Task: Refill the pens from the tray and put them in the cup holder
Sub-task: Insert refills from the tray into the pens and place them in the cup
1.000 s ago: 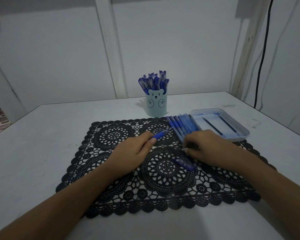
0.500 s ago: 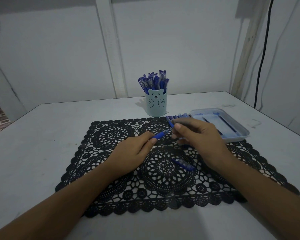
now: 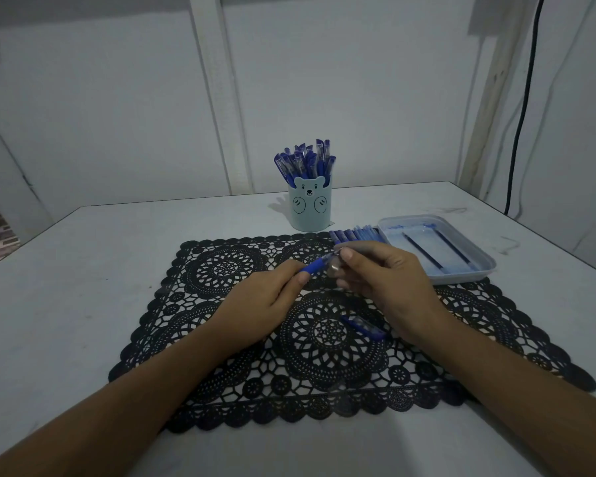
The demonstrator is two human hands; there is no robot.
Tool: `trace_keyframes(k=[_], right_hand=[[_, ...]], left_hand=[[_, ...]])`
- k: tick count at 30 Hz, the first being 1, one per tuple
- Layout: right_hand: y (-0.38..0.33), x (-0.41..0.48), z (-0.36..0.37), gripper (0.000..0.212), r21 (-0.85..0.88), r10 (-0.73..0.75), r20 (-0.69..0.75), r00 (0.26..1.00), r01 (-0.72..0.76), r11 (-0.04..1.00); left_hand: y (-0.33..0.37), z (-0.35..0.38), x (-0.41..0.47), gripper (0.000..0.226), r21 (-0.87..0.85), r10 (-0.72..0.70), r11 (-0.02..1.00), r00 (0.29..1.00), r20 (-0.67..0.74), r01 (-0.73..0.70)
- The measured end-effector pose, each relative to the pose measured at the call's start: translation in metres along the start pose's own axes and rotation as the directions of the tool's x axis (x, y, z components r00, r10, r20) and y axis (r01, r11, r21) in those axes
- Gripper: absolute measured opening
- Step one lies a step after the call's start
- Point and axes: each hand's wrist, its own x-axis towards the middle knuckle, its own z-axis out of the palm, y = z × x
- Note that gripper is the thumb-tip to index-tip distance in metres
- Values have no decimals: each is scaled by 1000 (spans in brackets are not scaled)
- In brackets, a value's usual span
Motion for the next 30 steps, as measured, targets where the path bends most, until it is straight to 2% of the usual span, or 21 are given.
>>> trace_keyframes(k=[7,9,10,12,13,15,16,18,20,22,25,28,30], right_hand=[[-1,1,-2,14,-35,28,-2,1000,-29,999],[-4,1,-5,15,-190,-3,-24,1000,-2,982],[-6,1,-8,16,-364,-56,-40,998,38,931],[-8,-1,-12,14,-693,-210,-3,978,150,706],[-10,-4,-12,13,-767,-266,52,963,209,607],[-14,-11,-6,12,-798,-308,224,925,355,487],[-14,-14,-2,14,-791,-283,332,900,429,436],[-12,-18,4,23,-779,-127,520,845,529,337],[-6,-20,4,34,-795,58,592,804,570,209],[-4,-21,4,34,-809,134,587,798,575,120],[-3,-21,7,27,-804,122,594,795,584,112],[-6,-19,5,20,-820,43,552,832,533,210],[-13,-17,-1,13,-844,-47,447,893,439,307]], left_hand=[[-1,0,0,28,32,0,999,1000,6,0],[-1,1,0,27,49,-11,999,1000,12,10],[-1,1,0,27,59,-19,998,1000,11,19],[-1,0,1,30,71,-35,997,999,-7,35],[-2,0,1,30,73,-45,996,999,-21,46],[-3,0,1,30,62,-67,996,996,-51,71],[-4,0,2,29,51,-75,996,995,-65,79],[-4,0,2,29,45,-81,995,993,-81,84],[-4,0,2,29,54,-86,994,994,-73,90],[-4,1,2,28,59,-89,994,994,-62,93],[-4,1,2,28,59,-83,994,995,-60,87],[-5,1,2,30,70,-73,995,996,-50,76],[-4,1,2,30,91,-63,994,997,-33,66]])
